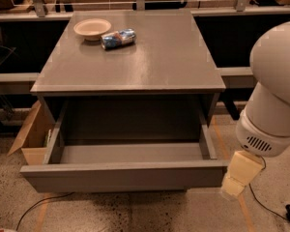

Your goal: Close top drawer

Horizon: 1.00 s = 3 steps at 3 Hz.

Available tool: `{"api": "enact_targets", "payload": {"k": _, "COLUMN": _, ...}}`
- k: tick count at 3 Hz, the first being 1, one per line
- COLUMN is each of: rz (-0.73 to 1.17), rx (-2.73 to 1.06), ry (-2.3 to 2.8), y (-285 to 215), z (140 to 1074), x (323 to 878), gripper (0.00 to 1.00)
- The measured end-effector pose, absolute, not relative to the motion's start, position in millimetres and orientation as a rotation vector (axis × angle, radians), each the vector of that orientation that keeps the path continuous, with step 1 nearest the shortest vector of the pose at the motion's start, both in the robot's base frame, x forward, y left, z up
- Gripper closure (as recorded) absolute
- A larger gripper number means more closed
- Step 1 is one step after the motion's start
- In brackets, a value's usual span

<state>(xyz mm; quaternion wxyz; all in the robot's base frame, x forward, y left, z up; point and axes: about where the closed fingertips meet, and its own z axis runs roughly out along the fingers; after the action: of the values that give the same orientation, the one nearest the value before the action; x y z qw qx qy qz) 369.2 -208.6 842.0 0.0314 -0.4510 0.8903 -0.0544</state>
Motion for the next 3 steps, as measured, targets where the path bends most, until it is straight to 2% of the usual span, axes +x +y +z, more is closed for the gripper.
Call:
{"api": "enact_targets", "payload": {"k": 2, "rz": 0.033, "rx": -1.043, "ry": 2.855, "y": -185, "z": 777, "x": 370, "gripper": 0.00}}
{"api": "enact_targets", "payload": {"k": 3, "rz": 0.091, "rx": -0.930, "ry": 2.878, "y": -172, "z": 755, "x": 366, "gripper": 0.17}}
